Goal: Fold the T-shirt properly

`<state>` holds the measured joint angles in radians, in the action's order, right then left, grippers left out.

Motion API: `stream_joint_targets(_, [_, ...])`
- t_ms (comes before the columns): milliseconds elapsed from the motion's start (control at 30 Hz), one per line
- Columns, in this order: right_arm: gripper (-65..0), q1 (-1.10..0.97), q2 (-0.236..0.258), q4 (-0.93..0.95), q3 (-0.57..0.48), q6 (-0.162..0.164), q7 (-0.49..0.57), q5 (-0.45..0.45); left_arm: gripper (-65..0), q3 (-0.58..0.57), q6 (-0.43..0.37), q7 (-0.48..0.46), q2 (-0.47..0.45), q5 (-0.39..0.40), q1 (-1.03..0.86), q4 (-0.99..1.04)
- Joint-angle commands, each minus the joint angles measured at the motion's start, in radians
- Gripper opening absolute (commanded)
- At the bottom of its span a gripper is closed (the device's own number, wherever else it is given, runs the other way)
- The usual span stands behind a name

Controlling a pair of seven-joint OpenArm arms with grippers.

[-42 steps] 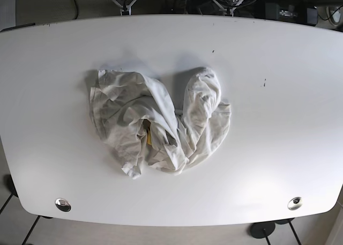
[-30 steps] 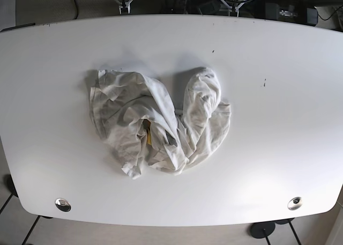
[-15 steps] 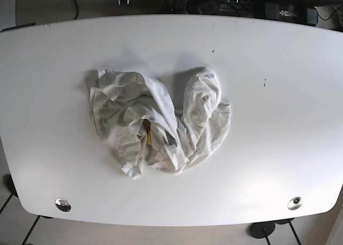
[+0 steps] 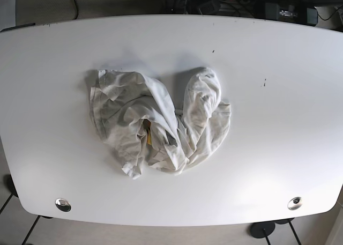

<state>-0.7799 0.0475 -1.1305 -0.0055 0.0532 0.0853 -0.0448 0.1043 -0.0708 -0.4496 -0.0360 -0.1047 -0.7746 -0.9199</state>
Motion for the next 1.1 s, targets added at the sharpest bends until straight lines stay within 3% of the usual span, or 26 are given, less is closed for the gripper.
stream_joint_targets(33, [-61.5, -0.068, 0.005, -0.085, 0.0, -0.002, 0.015, 0.003, -43.2, 0.002, -0.005, -0.016, -0.002, 0.001, -0.087, -0.107])
stream_joint_targets(300, [-61.5, -0.272, 0.016, -0.449, -0.003, -0.002, 0.015, 0.003, -43.2, 0.004, -0.005, -0.016, -0.002, 0.003, -0.414, -0.637])
stream_joint_targets(533, [-62.6, -0.376, 0.021, -0.747, -0.003, -0.003, 0.017, 0.003, -42.9, 0.031, -0.005, -0.018, -0.002, 0.004, -0.534, -1.026])
stream_joint_targets(633, [-62.6, -0.353, 0.048, -0.808, -0.004, -0.003, 0.017, 0.003, -42.8, 0.036, -0.005, -0.018, -0.002, 0.004, -0.534, -1.059])
stream_joint_targets(833, [-62.5, -0.218, 0.051, -0.82, -0.004, -0.003, 0.015, 0.003, -42.1, 0.036, -0.005, -0.019, -0.002, 0.004, -0.475, -1.068])
stream_joint_targets(1000, [-62.1, -0.115, 0.051, -0.82, -0.006, -0.003, 0.009, 0.003, -20.3, 0.033, -0.005, -0.018, 0.0, 0.004, -0.398, -1.065])
stream_joint_targets(1067, [-59.8, -0.071, 0.051, -0.819, -0.006, -0.003, 0.008, 0.003, -20.8, 0.033, -0.005, -0.018, 0.0, 0.004, -0.368, -1.065])
stream_joint_targets(1100, [-54.9, -0.048, 0.053, -0.819, -0.006, -0.003, 0.005, 0.003, -21.7, 0.033, -0.005, -0.018, 0.0, 0.003, -0.346, -1.063])
